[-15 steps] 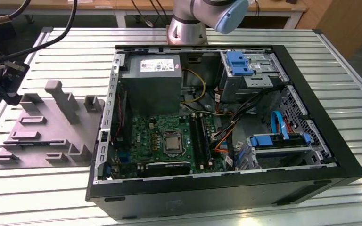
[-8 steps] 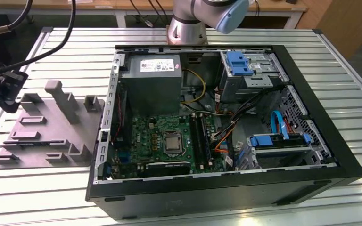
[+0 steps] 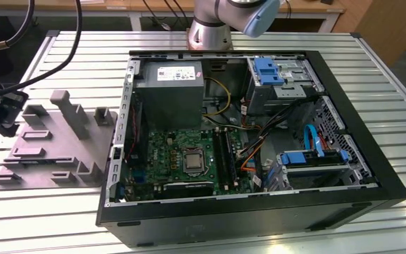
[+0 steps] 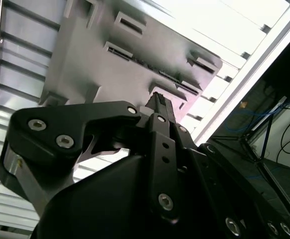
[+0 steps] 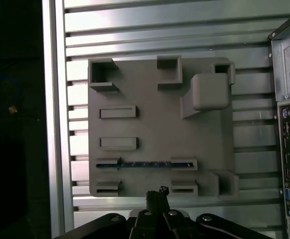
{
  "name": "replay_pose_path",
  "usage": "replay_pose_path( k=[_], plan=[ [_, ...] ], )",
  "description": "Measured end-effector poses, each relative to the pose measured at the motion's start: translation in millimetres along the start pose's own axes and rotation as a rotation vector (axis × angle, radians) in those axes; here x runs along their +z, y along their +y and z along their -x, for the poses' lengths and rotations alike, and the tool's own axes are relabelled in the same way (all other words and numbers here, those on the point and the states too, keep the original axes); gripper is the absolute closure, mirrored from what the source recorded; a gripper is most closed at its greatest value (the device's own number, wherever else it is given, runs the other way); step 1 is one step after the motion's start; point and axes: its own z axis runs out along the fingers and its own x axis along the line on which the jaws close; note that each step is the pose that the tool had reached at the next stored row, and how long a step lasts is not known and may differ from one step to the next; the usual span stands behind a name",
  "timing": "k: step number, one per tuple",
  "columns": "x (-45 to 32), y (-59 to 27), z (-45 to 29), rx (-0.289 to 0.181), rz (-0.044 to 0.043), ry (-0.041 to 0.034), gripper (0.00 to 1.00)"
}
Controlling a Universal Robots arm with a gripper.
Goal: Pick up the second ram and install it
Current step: 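Reach for the second ram, then pick up the second ram and move it above second insertion slot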
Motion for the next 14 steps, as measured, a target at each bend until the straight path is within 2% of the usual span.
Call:
replay_pose_path(
  k=[14],
  plan=[
    [1.9, -1.1, 0.2, 0.0, -0.0002, 0.0015, 0.9]
  ],
)
